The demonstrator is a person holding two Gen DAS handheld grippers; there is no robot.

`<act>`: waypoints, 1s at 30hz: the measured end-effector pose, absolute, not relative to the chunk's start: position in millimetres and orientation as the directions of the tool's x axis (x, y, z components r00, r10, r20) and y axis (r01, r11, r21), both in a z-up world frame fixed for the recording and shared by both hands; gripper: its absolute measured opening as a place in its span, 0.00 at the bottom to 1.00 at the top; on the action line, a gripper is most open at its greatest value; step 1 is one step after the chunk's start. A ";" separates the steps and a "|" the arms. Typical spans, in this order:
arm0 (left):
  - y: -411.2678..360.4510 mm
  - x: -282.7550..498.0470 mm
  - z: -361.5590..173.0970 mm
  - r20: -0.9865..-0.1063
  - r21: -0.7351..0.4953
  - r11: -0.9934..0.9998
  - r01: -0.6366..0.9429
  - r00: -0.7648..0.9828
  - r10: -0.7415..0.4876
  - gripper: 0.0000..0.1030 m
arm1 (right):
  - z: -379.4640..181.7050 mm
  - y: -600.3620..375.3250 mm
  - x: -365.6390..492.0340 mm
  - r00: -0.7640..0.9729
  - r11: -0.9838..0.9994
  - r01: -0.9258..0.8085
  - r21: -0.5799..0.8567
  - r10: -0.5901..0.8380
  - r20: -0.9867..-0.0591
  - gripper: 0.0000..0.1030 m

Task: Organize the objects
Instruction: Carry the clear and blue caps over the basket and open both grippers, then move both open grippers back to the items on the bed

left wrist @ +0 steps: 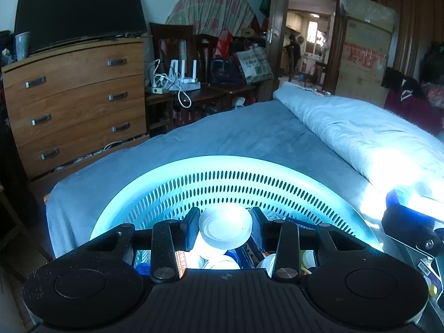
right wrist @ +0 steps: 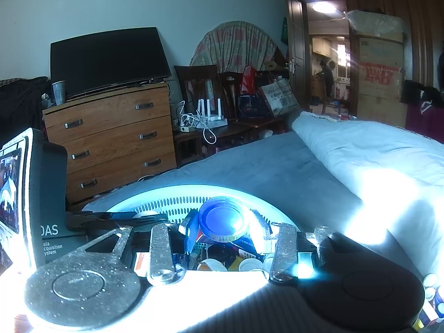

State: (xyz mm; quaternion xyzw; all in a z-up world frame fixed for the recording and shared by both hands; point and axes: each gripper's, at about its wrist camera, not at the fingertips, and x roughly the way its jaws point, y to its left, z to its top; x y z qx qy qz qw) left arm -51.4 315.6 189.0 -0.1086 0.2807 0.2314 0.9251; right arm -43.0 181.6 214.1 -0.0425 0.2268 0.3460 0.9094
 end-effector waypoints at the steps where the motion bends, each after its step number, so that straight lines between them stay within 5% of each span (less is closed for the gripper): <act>1: 315.8 -50.9 189.0 -0.570 -0.071 0.869 -0.489 0.735 0.367 0.39 | 214.2 181.7 -42.9 0.657 0.757 -0.649 0.080 0.610 -0.442 0.40; 14: 315.1 -50.4 183.4 -0.577 -0.047 0.865 -0.499 0.721 0.384 0.40 | 204.2 181.5 -37.8 0.662 0.765 -0.639 0.080 0.601 -0.448 0.43; 21: 307.5 -50.1 184.2 -0.573 -0.029 0.864 -0.502 0.717 0.397 0.53 | 195.3 163.2 -42.5 0.686 0.782 -0.616 0.090 0.589 -0.428 0.47; 26: 278.5 -54.4 189.0 -0.543 -0.023 0.895 -0.446 0.757 0.363 0.63 | 171.4 96.7 -72.9 0.768 0.845 -0.526 0.097 0.521 -0.372 0.73; 30: 220.4 -53.0 189.8 -0.509 -0.013 0.964 -0.266 0.831 0.223 0.67 | 122.0 24.9 -104.6 0.796 0.912 -0.395 0.106 0.398 -0.456 0.74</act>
